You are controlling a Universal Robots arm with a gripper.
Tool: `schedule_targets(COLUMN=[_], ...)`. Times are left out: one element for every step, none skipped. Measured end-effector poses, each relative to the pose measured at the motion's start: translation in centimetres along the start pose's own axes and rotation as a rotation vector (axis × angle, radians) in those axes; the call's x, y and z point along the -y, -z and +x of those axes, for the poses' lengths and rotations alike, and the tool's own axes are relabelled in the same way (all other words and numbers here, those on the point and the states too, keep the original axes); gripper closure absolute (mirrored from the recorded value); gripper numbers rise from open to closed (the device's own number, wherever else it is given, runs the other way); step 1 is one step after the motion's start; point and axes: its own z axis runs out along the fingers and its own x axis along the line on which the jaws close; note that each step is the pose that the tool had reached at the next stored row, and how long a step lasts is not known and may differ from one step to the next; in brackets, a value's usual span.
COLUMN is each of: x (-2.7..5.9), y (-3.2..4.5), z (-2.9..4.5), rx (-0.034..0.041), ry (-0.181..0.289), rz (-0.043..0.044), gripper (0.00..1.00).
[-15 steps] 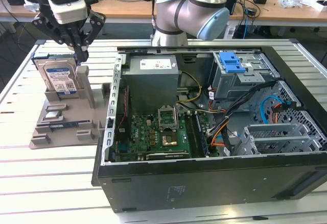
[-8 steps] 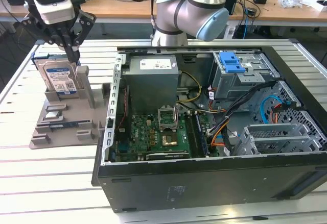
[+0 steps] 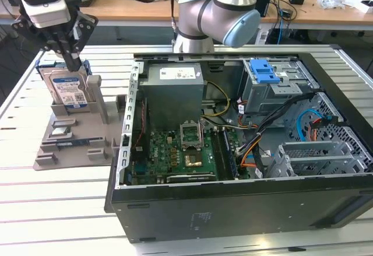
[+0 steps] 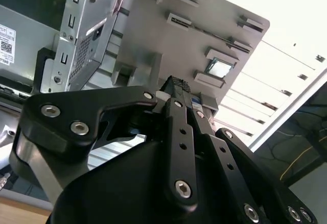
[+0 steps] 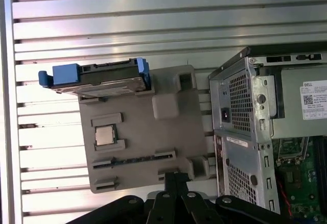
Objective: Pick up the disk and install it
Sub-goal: 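Reach for the disk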
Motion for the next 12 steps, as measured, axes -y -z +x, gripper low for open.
schedule_targets(x=[0.01,0.03,0.05,0.06,0.07,0.08,0.10,0.11,0.13,0.14,0.15,0.17], y=[0.00,0.00,0.01,0.01,0.01,0.02,0.02,0.02,0.03,0.03,0.03,0.04], z=[0.19,0.34,0.62,0.81,0.95,1.13,1.28,1.51,1.72,1.84,1.98,2.22], rx=[-0.0001,0.0000,0.0000,0.0000,0.0000,0.0000,0.0000,0.0001,0.0000,0.0000,0.0000,0.0000], ry=[0.000,0.000,0.000,0.000,0.000,0.000,0.000,0.000,0.000,0.000,0.000,0.000], rz=[0.0000,0.0000,0.0000,0.0000,0.0000,0.0000,-0.0001,0.0000,0.0000,-0.0001,-0.0001,0.0000], gripper=[0.89,0.89,0.89,0.89,0.89,0.89,0.89,0.89,0.89,0.89,0.89,0.89])
